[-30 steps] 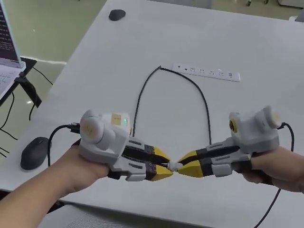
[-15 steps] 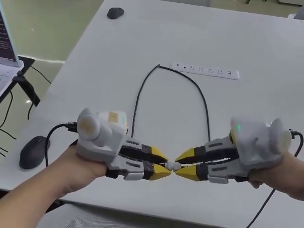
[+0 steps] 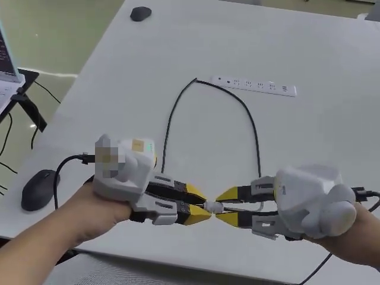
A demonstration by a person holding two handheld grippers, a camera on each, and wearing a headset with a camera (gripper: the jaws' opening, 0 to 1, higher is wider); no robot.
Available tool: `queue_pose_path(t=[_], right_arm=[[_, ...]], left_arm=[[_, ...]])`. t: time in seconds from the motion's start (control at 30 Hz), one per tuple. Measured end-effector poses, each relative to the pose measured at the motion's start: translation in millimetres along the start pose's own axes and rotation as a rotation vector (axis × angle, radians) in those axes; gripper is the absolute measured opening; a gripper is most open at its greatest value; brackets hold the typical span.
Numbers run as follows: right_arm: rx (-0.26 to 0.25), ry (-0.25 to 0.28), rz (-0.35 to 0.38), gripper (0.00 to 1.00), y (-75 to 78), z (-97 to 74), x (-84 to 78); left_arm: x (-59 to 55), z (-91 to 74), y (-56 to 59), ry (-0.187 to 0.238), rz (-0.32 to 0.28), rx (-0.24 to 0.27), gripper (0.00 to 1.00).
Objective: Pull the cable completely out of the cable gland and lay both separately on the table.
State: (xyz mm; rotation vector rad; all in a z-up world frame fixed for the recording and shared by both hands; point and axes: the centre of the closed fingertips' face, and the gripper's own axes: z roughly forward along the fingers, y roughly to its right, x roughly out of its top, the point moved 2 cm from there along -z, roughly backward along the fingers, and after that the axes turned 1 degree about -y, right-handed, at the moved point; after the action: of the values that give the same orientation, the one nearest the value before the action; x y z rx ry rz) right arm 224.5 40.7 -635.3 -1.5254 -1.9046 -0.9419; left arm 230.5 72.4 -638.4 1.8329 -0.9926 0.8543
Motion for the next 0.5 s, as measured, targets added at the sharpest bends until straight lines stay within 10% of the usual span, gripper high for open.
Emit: queue_pose_path(t=[0.5], right_arm=[[-0.013, 0.006, 0.092, 0.09, 6.4, -0.9, 0.8]], left_arm=[[4.5, 0.4, -1.1, 0.015, 0.027, 0.008, 0.15]])
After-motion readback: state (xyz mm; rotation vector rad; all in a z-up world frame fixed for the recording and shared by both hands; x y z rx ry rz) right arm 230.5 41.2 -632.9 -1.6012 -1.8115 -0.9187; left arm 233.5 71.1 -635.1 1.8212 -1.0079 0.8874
